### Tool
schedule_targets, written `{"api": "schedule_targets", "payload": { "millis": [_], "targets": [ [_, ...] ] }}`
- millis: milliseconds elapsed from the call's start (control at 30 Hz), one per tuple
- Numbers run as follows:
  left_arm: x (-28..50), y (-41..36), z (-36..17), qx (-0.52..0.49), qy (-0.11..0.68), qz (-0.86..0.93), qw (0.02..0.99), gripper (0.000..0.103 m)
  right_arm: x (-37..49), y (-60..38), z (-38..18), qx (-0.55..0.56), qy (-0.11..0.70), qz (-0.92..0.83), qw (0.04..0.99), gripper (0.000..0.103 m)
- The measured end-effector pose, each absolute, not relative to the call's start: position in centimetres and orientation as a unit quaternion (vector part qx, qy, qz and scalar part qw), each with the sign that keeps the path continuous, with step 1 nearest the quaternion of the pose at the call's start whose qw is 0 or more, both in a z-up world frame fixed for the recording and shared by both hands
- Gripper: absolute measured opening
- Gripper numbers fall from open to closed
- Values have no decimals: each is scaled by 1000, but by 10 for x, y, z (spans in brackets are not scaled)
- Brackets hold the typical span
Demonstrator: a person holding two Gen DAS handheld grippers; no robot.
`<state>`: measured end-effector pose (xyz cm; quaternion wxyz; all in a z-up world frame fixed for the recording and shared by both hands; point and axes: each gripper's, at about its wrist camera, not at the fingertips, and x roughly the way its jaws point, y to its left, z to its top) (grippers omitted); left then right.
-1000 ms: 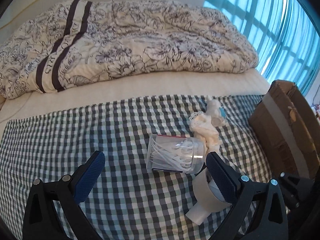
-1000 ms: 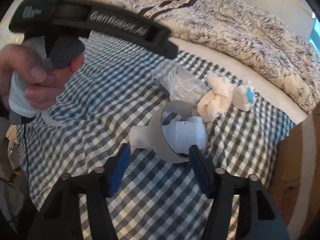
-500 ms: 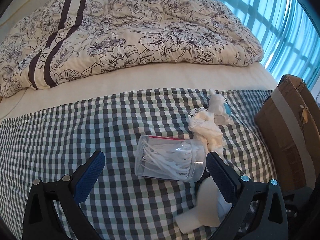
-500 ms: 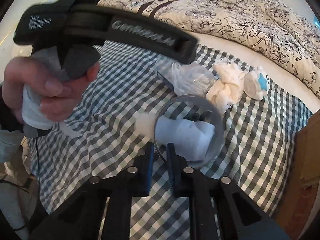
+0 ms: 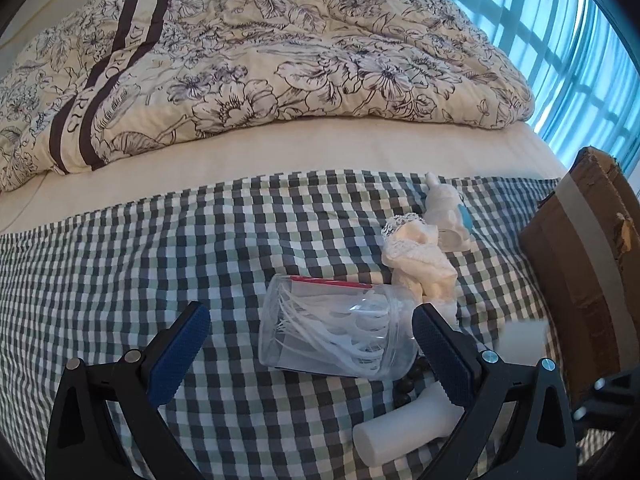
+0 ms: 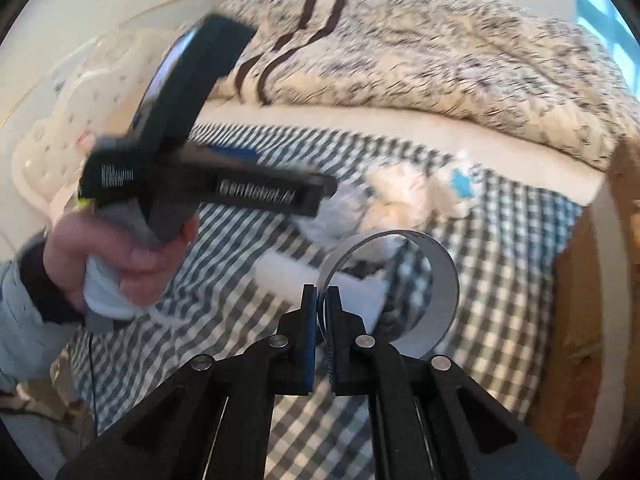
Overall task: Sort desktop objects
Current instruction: 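Grasp the white tape roll with the right tool while the left tool grasps the clear floss-pick jar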
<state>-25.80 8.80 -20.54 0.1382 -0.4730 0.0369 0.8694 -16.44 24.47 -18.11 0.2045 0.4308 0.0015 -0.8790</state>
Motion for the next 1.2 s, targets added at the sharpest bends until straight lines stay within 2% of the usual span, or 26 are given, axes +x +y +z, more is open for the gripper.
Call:
{"api": "schedule_targets", "payload": {
  "millis": [333, 400, 700, 1200],
  "targets": [
    [-256, 105, -232, -484, 60, 860, 152, 103, -157, 260, -163, 405, -23, -898, 169, 4],
    [-257, 103, -234, -484, 57, 860, 152, 91, -158, 263, -162, 401, -27, -900, 168, 4],
    [-255, 102, -231, -479, 54, 864, 144, 91, -158, 264, -157, 389, -29, -906, 164, 4],
    [-213, 80, -164, -407, 30, 905, 119, 91, -133, 256, -113, 343, -29, -925, 160, 4]
  ]
}}
